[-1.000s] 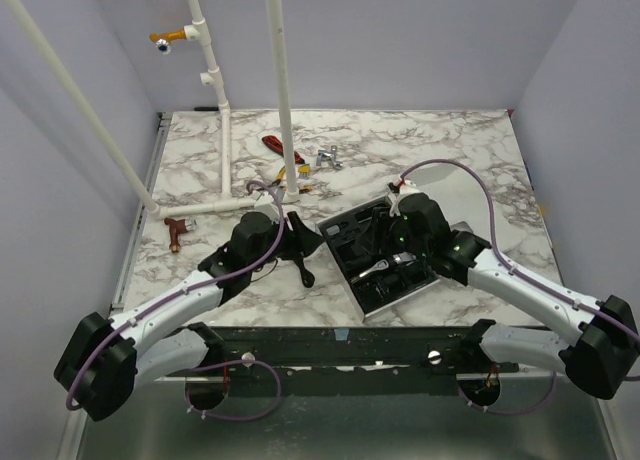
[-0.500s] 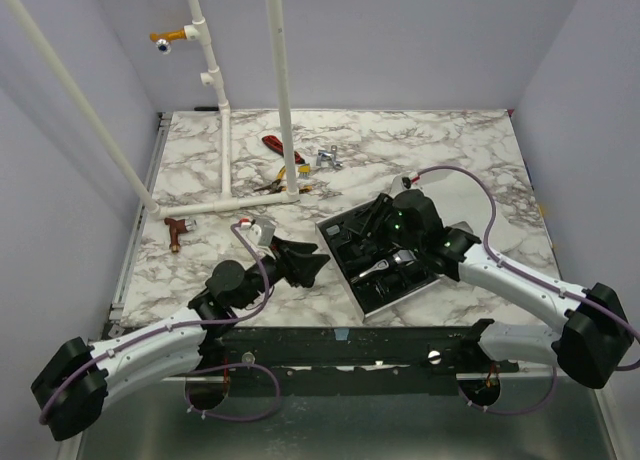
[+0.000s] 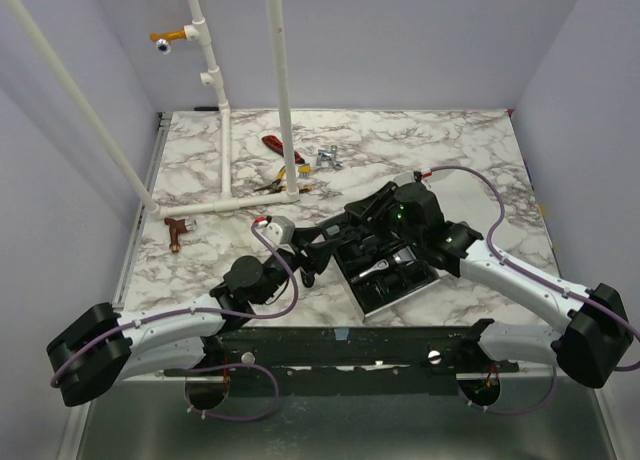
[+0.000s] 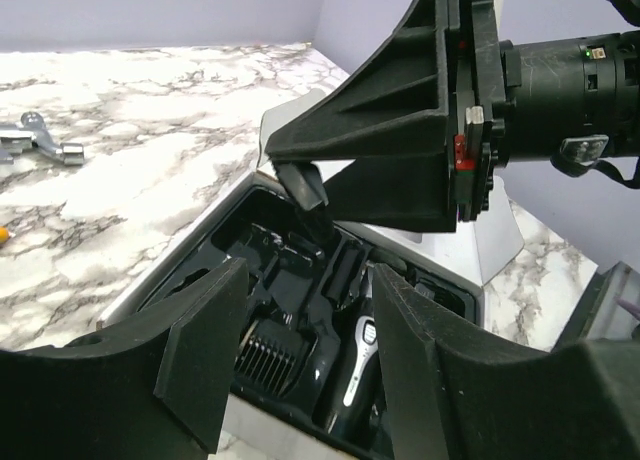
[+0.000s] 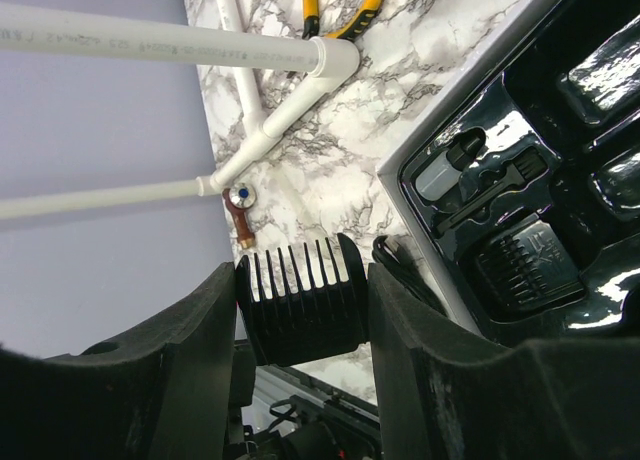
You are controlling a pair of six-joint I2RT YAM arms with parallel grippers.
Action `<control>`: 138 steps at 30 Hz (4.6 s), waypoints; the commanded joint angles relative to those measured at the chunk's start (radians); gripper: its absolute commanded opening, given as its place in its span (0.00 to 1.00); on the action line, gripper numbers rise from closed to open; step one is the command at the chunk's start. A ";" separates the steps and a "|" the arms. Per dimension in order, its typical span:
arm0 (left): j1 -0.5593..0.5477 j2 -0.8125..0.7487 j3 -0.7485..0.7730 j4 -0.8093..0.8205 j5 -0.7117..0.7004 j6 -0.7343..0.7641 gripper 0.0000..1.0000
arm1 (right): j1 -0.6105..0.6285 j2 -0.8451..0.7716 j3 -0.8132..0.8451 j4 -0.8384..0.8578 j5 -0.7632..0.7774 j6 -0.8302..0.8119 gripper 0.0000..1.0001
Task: Sort the hair-cutting tools
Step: Pick up the haircut tool from the hairdressing tool bag, then adjust the storage box at the center of the board.
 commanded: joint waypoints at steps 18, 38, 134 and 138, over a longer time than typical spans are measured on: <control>-0.037 0.273 0.190 0.082 -0.113 0.010 0.50 | 0.004 0.021 0.055 -0.028 0.024 0.057 0.01; -0.037 0.339 0.251 0.080 -0.137 -0.023 0.19 | 0.004 0.022 0.032 -0.020 0.010 0.088 0.01; 0.249 0.202 0.222 -0.163 0.853 -0.431 0.00 | -0.296 -0.405 -0.365 -0.416 -0.027 -0.229 0.59; 0.262 0.403 0.367 -0.166 1.043 -0.480 0.00 | -0.296 -0.487 -0.368 -0.458 0.025 -0.236 0.59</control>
